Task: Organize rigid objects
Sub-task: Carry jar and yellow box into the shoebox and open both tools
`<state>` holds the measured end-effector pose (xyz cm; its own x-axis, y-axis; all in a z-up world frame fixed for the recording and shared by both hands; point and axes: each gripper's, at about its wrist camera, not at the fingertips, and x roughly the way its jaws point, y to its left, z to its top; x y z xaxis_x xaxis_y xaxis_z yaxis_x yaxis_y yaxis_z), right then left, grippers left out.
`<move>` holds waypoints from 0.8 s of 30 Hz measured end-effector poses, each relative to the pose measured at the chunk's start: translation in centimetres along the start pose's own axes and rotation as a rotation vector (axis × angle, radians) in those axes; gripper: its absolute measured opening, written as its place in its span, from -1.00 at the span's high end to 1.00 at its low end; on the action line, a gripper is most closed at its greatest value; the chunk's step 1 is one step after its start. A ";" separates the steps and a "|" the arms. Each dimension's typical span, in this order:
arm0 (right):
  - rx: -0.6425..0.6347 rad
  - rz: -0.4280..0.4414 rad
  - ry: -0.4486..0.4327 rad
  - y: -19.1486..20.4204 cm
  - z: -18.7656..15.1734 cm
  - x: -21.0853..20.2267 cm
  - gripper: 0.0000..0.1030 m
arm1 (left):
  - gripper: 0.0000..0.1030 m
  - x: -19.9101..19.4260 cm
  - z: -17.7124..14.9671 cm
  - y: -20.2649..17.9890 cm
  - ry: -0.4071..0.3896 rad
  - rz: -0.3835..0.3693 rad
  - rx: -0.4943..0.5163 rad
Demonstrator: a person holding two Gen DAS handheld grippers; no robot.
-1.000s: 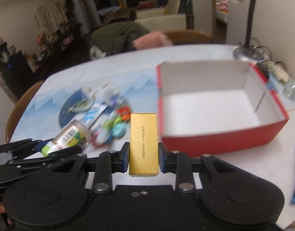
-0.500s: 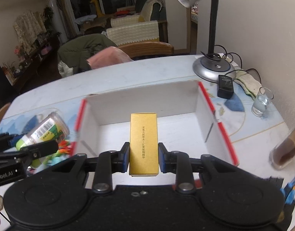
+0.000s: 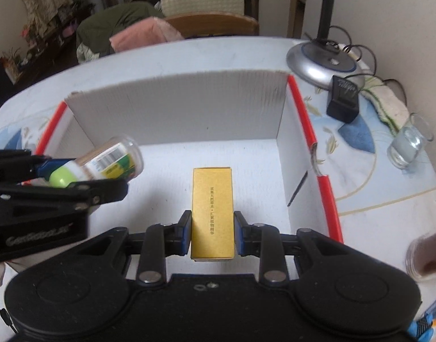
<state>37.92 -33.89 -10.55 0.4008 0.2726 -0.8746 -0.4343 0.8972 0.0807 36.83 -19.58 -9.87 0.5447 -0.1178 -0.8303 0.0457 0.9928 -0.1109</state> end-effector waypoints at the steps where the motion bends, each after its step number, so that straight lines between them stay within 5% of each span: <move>1: -0.006 0.002 0.013 0.0 -0.1 0.3 0.46 | 0.12 0.5 0.1 -0.1 0.016 0.003 -0.004; 18: -0.080 -0.015 0.147 -0.7 -0.3 3.8 0.46 | 0.13 4.7 0.7 0.5 0.226 -0.009 -0.093; 24: -0.089 -0.013 0.157 -0.9 -0.4 4.2 0.45 | 0.13 4.8 0.7 0.8 0.233 -0.006 -0.107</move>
<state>39.63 -33.70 -14.47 0.2792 0.1975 -0.9397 -0.5021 0.8642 0.0324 40.01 -19.38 -13.54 0.3361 -0.1381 -0.9316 -0.0476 0.9854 -0.1633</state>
